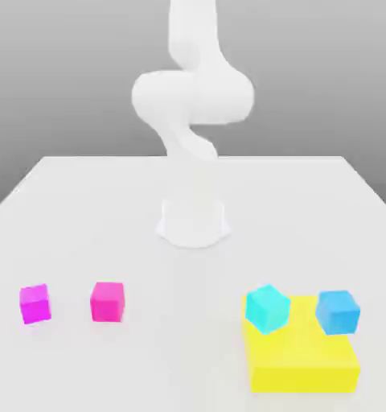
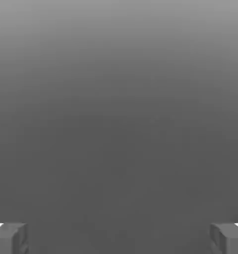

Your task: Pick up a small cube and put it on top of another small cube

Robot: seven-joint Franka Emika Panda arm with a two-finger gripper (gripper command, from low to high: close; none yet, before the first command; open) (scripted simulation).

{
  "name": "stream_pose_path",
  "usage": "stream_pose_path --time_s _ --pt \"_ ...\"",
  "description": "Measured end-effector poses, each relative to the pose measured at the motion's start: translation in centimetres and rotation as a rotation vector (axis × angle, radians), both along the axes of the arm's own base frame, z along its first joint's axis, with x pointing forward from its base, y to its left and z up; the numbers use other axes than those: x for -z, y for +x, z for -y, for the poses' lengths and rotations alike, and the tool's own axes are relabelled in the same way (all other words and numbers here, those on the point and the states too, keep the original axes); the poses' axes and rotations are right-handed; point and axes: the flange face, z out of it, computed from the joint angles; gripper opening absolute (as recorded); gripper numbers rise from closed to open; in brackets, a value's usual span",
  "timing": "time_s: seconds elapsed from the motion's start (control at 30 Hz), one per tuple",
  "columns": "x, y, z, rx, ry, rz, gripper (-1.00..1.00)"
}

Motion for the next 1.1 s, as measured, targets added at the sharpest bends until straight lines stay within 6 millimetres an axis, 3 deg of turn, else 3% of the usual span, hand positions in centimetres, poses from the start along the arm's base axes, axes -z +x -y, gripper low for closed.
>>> stream_pose_path --time_s 0.13,0.3,0.47,0.67,0.77,1.0,1.03,1.1 --pt "9.6 3.3 3.8 0.236 0.128 -0.128 0.0" --pt "21.0 3.9 8.2 0.529 0.265 -0.263 0.0" --pt "31.8 1.1 11.8 0.837 0.386 -0.386 0.0" --pt "43.0 -5.8 13.9 1.223 0.51 -0.52 0.0" --pt "46.8 -8.5 14.2 1.357 0.545 -0.56 0.0" --pt "52.5 -8.9 14.0 1.374 0.549 -0.567 0.0" --pt "53.0 -9.0 14.0 1.374 0.549 -0.568 -1.0" --pt "53.0 -9.0 14.0 1.374 0.549 -0.567 -1.0"
